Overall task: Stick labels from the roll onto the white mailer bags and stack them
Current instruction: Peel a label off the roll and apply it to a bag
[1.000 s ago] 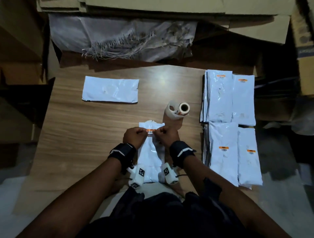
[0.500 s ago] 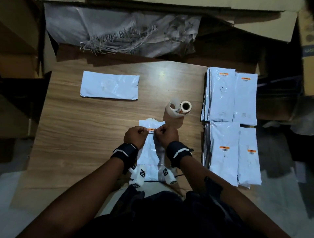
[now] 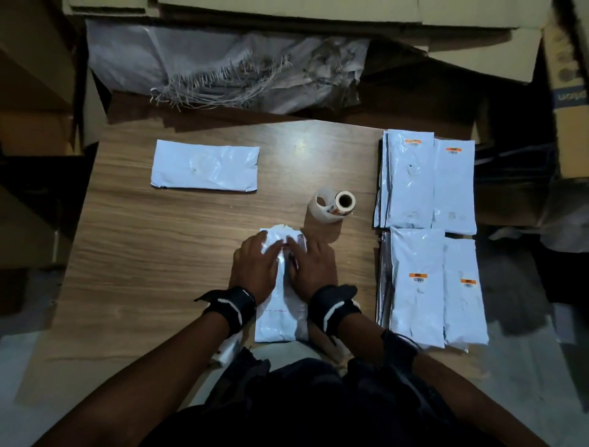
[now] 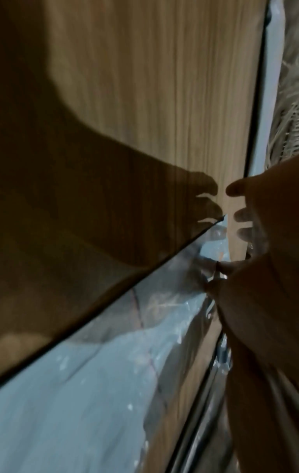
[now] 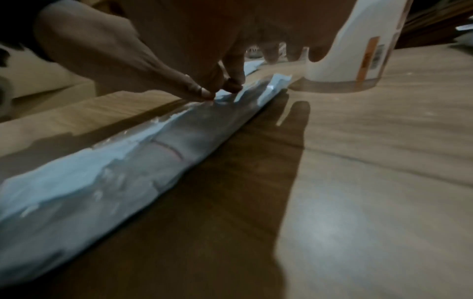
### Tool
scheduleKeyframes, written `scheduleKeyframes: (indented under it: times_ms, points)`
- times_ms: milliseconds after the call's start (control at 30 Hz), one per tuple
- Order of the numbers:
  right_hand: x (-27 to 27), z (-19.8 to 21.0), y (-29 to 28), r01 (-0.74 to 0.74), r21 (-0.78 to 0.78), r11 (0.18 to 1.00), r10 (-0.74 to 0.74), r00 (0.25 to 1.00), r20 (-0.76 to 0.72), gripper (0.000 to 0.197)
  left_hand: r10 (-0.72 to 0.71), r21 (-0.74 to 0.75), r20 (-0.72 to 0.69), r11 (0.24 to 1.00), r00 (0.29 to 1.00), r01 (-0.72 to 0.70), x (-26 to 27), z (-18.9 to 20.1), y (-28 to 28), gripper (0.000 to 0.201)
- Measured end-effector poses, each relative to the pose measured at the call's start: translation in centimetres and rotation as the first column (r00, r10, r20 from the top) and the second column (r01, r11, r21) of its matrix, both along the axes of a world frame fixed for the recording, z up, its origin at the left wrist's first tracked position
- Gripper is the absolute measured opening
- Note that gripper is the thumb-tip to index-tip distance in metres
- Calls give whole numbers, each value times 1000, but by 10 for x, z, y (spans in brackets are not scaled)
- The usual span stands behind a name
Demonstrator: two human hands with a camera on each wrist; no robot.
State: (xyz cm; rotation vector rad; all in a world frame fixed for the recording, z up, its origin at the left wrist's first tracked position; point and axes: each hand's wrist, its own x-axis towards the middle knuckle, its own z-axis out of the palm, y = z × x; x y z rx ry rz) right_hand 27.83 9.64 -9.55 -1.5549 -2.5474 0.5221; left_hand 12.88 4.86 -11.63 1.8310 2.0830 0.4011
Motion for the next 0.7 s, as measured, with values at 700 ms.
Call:
scheduleKeyframes:
  times_ms: [700]
  points:
    - [22,21,-55,459,-689,562,-606,795,35,11,501,-585,580,805,642,-99,-21,2,-44,66]
